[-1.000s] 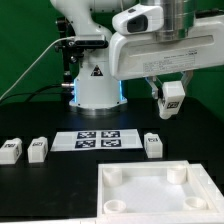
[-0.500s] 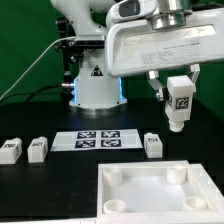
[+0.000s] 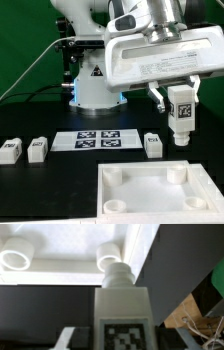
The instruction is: Assemble one leg
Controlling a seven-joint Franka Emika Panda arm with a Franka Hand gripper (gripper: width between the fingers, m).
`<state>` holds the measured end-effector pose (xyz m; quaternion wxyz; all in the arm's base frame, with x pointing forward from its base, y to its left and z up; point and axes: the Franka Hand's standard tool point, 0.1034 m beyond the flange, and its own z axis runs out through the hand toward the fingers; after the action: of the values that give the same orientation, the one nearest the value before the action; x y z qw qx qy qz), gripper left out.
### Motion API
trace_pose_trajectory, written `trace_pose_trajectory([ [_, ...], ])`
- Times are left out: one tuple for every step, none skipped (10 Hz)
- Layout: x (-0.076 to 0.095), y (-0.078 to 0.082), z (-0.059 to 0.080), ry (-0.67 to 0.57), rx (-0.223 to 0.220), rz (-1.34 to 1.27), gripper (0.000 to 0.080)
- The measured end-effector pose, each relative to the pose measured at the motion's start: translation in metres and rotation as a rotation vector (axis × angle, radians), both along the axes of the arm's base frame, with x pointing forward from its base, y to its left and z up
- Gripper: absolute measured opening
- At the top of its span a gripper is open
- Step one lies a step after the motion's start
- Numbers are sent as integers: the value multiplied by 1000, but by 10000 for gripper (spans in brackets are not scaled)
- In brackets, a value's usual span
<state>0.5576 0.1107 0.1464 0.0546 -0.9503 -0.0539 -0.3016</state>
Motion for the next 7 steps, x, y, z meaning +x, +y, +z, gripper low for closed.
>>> trace_pose_trajectory([
  [0, 0, 0, 1, -2, 2, 291],
  [5, 1, -4, 43, -8, 8, 291],
  [20, 5, -1, 60, -7, 10, 291],
  [34, 6, -2, 52, -4, 9, 291],
  [41, 4, -9, 52, -3, 4, 291],
  [45, 3, -23, 59, 1, -3, 291],
  [49, 4, -33, 60, 3, -4, 291],
])
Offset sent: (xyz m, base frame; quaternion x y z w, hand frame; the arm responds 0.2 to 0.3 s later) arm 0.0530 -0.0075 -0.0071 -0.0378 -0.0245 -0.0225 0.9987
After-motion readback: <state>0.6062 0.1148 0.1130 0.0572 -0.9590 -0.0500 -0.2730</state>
